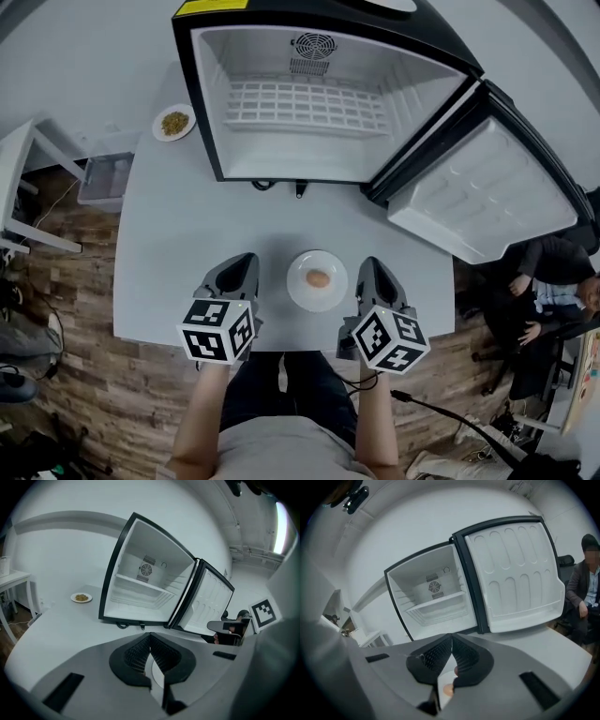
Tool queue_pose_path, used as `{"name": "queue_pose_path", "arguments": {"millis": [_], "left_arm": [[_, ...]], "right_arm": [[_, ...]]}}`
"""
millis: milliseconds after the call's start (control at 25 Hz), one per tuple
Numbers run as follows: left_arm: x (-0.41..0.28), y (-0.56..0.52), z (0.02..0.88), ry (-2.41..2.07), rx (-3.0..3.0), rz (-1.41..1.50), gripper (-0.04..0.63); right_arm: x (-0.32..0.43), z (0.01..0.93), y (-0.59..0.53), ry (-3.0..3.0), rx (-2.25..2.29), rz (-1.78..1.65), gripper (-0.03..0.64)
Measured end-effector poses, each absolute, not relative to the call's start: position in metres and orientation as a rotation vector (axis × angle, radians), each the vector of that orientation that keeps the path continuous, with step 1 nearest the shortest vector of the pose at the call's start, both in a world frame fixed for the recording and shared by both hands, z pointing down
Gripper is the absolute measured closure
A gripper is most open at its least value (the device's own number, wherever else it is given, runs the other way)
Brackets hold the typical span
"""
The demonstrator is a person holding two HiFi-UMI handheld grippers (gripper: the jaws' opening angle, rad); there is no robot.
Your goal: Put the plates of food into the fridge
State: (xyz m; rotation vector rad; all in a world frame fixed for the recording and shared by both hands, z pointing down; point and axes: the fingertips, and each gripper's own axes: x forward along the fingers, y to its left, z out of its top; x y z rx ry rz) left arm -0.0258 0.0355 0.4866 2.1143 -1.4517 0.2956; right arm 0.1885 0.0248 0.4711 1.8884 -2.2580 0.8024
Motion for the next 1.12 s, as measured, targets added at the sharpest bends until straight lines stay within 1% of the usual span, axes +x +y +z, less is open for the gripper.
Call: {"name": "queue_pose_path", "arguments": {"millis": [120, 280, 560, 760, 880, 920, 960, 1040, 1120], "left_arm": [[-0.021, 0.036, 0.513, -1.407, 2.054, 0.341, 0.588], [-0.011, 0.044, 0.548, -1.322, 1.974, 0.382, 0.588], [0.011, 0.062, 0.601, -1.144, 1.820, 0.352, 0.588], [0.020, 0.063, 0.621, -1.044, 1.768, 0.349, 0.586], [0.024, 0.060, 0.628, -0.984, 1.722, 0.317, 0.586], [0.025, 0.061, 0.631, -0.962, 1.708, 0.317, 0.583], [0.027, 0.062, 0.633, -0.940, 1.697, 0.321, 0.564], [0.031, 0.064, 0.637, -0.902, 1.675, 0.327, 0.513], [0.035, 0.066, 0.640, -0.874, 1.648, 0.308, 0.497]], "right_arm": [[0.190, 0.501, 0.019, -2.244, 1.789, 0.901, 0.603], [0.189, 0.542, 0.020, -2.228, 1.598, 0.927, 0.603], [0.198, 0.614, 0.035, -2.103, 1.339, 1.066, 0.601], [0.200, 0.639, 0.043, -2.065, 1.167, 1.209, 0.600], [0.200, 0.647, 0.047, -2.051, 1.069, 1.233, 0.596], [0.199, 0.649, 0.049, -2.045, 1.037, 1.236, 0.573], [0.199, 0.652, 0.050, -2.039, 1.011, 1.240, 0.530], [0.200, 0.656, 0.052, -2.030, 0.984, 1.257, 0.520], [0.199, 0.658, 0.052, -2.031, 0.970, 1.300, 0.518]]}}
